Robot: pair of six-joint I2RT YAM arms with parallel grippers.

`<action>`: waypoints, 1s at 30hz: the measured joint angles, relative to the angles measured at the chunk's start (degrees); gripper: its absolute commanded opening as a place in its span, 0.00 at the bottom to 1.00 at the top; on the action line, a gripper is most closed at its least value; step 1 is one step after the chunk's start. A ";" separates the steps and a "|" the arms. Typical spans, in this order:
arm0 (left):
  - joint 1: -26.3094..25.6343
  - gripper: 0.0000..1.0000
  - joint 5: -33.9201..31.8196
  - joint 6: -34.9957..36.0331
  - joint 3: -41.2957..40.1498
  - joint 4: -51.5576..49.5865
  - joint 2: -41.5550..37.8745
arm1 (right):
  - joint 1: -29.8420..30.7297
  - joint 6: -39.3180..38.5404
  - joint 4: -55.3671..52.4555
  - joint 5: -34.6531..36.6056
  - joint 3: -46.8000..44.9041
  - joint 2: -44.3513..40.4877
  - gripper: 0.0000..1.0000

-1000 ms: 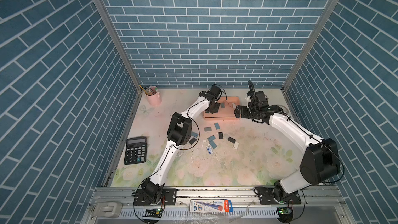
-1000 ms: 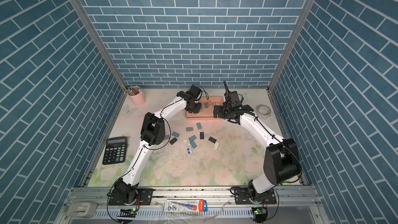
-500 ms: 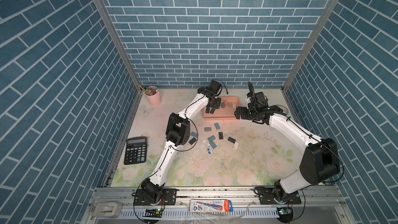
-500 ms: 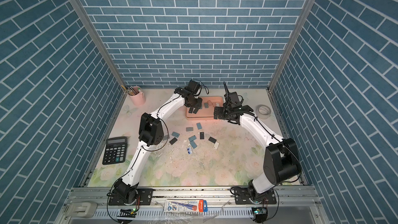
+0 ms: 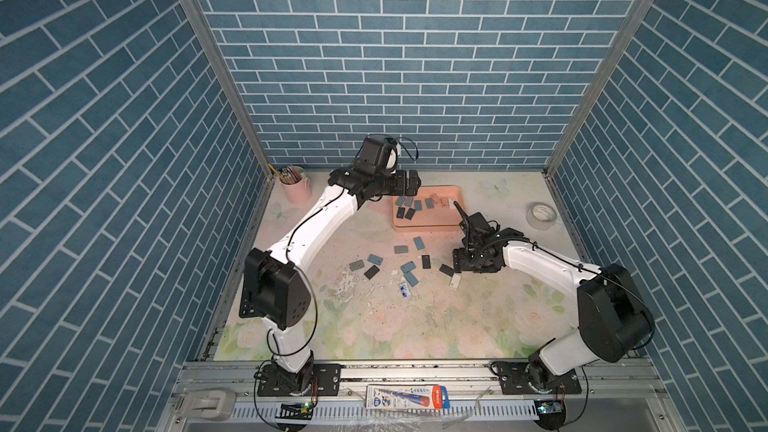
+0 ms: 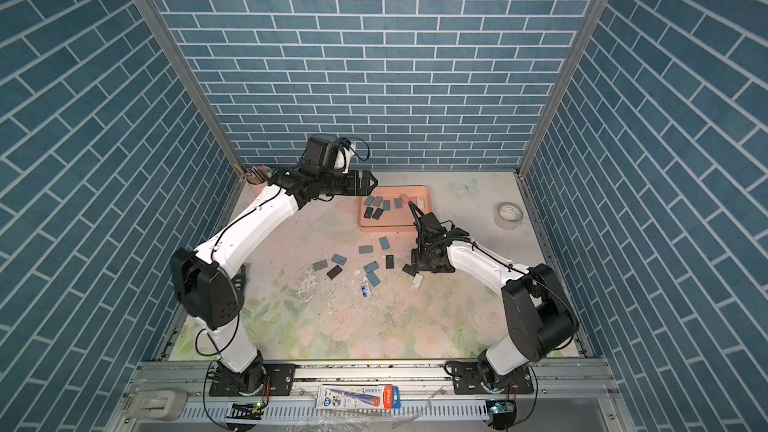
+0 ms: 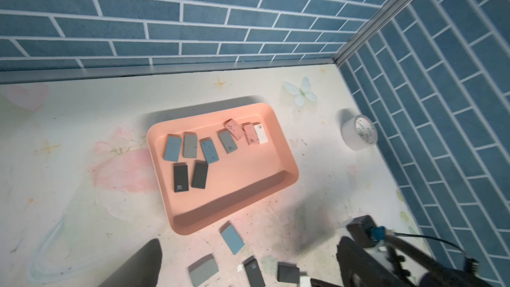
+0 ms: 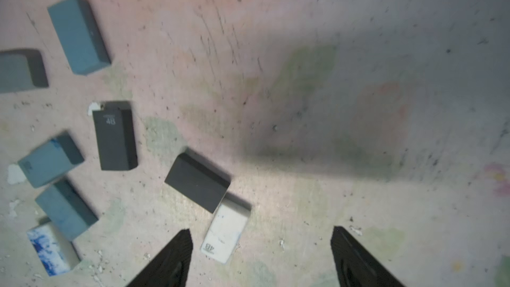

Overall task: Put the eraser in the storage box
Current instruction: Pick up the eraser from the center of the board.

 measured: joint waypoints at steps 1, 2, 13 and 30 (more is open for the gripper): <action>0.02 1.00 1.07 -0.83 -3.76 1.36 -2.29 | 0.98 0.96 -0.04 0.24 -0.11 0.28 0.77; 0.04 0.99 1.90 -1.44 -6.78 2.62 -4.04 | 1.77 1.75 0.00 0.48 -0.11 0.68 0.76; 0.52 1.00 7.08 -7.26 -29.81 13.42 -15.47 | 6.78 8.28 0.20 2.27 0.11 8.17 0.49; 1.14 1.00 8.26 -8.76 -30.25 16.87 -15.82 | 8.33 7.63 -9.03 7.19 10.49 8.17 0.19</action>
